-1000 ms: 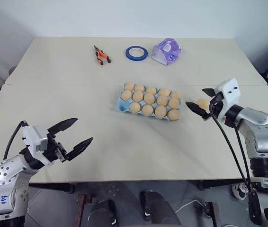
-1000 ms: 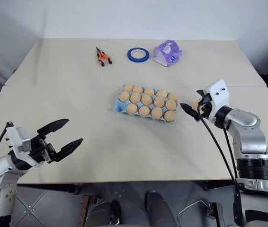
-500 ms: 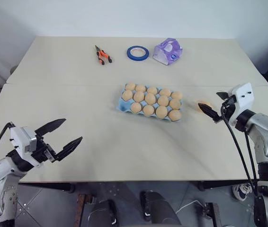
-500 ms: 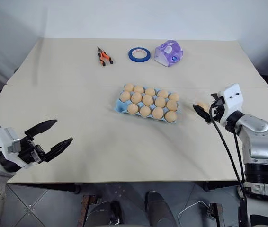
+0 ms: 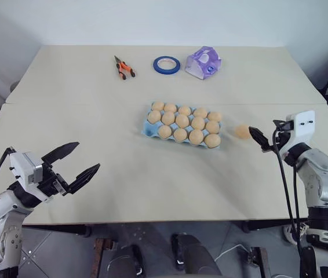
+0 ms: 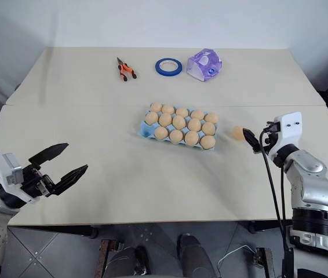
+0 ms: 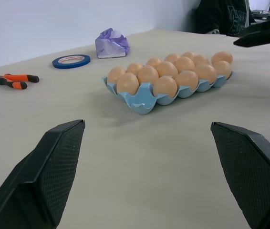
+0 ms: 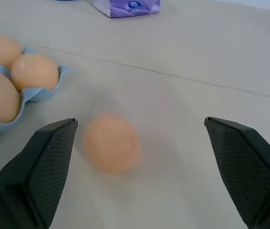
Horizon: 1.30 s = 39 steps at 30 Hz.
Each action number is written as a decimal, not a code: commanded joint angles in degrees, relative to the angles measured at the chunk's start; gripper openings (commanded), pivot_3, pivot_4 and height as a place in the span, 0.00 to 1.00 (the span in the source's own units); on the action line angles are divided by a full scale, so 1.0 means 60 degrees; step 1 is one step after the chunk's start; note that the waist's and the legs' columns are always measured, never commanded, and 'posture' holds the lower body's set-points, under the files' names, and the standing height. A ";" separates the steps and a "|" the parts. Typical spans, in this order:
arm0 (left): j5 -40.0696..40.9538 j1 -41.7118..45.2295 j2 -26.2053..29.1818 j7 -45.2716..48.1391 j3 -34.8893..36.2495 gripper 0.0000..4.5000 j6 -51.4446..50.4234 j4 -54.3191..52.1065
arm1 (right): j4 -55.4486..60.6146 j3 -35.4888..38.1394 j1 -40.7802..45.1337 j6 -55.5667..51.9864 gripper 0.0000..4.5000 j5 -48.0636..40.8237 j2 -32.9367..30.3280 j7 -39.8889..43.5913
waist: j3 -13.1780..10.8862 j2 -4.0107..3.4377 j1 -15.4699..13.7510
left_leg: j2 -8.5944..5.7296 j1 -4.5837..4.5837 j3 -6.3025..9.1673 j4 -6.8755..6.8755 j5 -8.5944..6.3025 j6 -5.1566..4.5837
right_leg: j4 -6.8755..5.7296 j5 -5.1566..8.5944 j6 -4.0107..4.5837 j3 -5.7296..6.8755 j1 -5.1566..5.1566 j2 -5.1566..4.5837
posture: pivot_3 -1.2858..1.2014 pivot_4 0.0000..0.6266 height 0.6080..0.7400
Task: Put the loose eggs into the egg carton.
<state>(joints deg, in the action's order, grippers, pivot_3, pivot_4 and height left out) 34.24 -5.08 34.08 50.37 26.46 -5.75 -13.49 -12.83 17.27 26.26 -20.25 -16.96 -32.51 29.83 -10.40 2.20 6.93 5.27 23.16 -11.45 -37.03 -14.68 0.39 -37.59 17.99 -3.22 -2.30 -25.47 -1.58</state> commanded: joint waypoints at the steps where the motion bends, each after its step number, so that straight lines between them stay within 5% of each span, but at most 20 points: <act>1: 0.0192 0.0063 0.0003 -0.0053 0.0009 1.00 0.0009 -0.0330 | -0.0672 -0.0008 0.0738 0.0444 0.99 0.0102 0.0247 -0.0405 | 0.0000 0.0000 0.0052 | 0.0000 0.0000 0.0000 -0.0001 0.0000 0.0000 | 0.0000 -0.0001 -0.0002 0.0000 0.0000 0.0000 | 0.52 0.24 1.00; 17: 0.0205 0.0101 -0.0005 -0.0087 -0.0144 1.00 -0.0038 -0.0459 | -0.4965 -0.1010 0.2290 0.2517 0.99 0.1160 0.0874 -0.0263 | -0.0002 -0.0003 0.0223 | 0.0001 -0.0002 -0.0007 0.0000 0.0011 0.0003 | -0.0007 -0.0004 -0.0007 -0.0002 0.0000 0.0009 | 0.52 0.24 1.00; 20: 0.0190 0.0099 -0.0013 -0.0109 -0.0183 1.00 -0.0032 -0.0475 | -0.5286 -0.0919 0.2414 0.2839 0.86 0.1102 0.0919 -0.0252 | -0.0002 -0.0003 0.0228 | 0.0000 -0.0006 -0.0007 -0.0002 0.0012 0.0005 | -0.0012 -0.0005 -0.0010 -0.0007 0.0001 0.0008 | 0.52 0.24 1.00; 27: 0.0164 0.0183 -0.0011 -0.0112 -0.0239 1.00 -0.0033 -0.0438 | -0.5720 -0.0862 0.2661 0.3219 0.36 0.1069 0.0887 -0.0283 | -0.0002 -0.0003 0.0236 | 0.0001 -0.0007 -0.0007 -0.0001 0.0014 0.0007 | -0.0016 -0.0006 -0.0010 -0.0008 0.0001 0.0009 | 0.52 0.24 1.00; 33: 0.0153 0.0273 -0.0039 -0.0126 -0.0306 1.00 -0.0011 -0.0383 | -0.5120 -0.0803 0.2619 0.3149 0.31 0.0972 0.0798 -0.0305 | -0.0002 -0.0004 0.0245 | 0.0001 -0.0008 -0.0006 -0.0003 0.0016 0.0009 | -0.0021 -0.0006 -0.0010 -0.0008 0.0000 0.0009 | 0.52 0.24 1.00; 39: 0.0149 0.0351 -0.0028 -0.0068 -0.0297 1.00 0.0038 -0.0239 | -0.1218 -0.0857 0.1826 0.1181 0.31 0.0571 0.0405 -0.0141 | -0.0014 -0.0023 0.0209 | 0.0005 -0.0008 -0.0003 0.0003 0.0015 0.0011 | -0.0021 -0.0005 -0.0010 -0.0011 -0.0001 0.0009 | 0.52 0.24 1.00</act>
<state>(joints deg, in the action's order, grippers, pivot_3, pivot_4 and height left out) 34.41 -3.16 33.84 49.79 23.92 -6.35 -14.78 -27.74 11.45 37.55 -10.18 -11.92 -28.38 28.34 -10.48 2.06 8.18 5.31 23.11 -11.47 -37.01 -14.59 0.47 -37.71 17.96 -3.28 -2.36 -25.47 -1.53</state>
